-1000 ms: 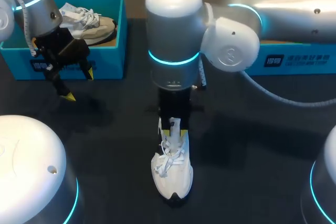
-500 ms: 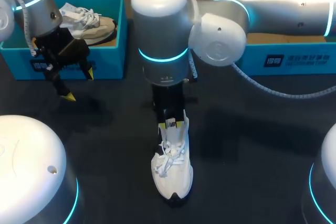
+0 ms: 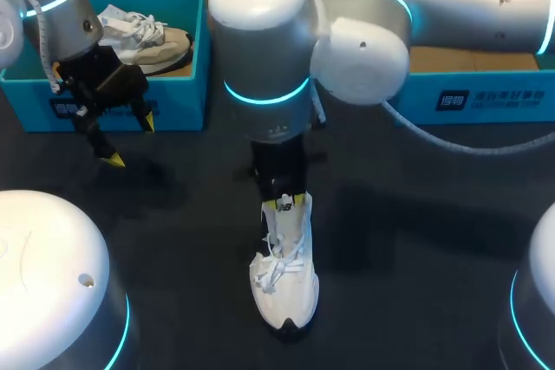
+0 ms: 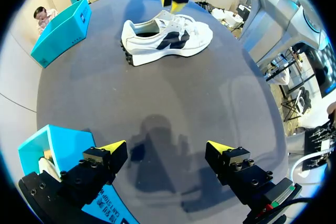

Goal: Take the shoe out of the shoebox, open the shoe tongue, remove and reinsert the insole, then place the shoe into the shoebox

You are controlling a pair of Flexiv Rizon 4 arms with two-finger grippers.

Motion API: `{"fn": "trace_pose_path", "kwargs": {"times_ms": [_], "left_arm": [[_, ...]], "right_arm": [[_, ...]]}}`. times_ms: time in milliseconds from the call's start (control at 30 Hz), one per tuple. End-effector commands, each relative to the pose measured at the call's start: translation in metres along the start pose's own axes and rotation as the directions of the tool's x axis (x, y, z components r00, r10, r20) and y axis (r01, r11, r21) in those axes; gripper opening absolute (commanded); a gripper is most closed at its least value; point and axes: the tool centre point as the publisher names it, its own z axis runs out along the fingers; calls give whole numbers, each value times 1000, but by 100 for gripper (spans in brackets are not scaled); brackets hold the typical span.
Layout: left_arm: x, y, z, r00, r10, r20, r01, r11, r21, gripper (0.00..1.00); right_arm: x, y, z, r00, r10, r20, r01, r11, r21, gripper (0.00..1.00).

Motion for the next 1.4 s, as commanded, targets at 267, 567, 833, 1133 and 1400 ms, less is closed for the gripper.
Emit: {"fn": "trace_pose_path", "kwargs": {"times_ms": [267, 567, 833, 1133, 1400], "left_arm": [[1, 0, -1, 1000, 0, 0, 0, 1000, -4, 100], [1, 0, -1, 1000, 0, 0, 0, 1000, -4, 100], [1, 0, -1, 1000, 0, 0, 0, 1000, -4, 100], [1, 0, -1, 1000, 0, 0, 0, 1000, -4, 100], [1, 0, -1, 1000, 0, 0, 0, 1000, -4, 100]], "right_arm": [[-13, 9, -30, 821, -565, -81, 546, 820, -171, 100], [-12, 8, -34, 725, -677, -130, 645, 732, -218, 100], [-4, 24, -39, 627, -778, -48, 773, 628, -89, 100], [-6, 60, -37, 511, -855, 88, 858, 514, 14, 100], [-7, 85, -14, 418, -902, 111, 906, 422, 23, 100]]}}
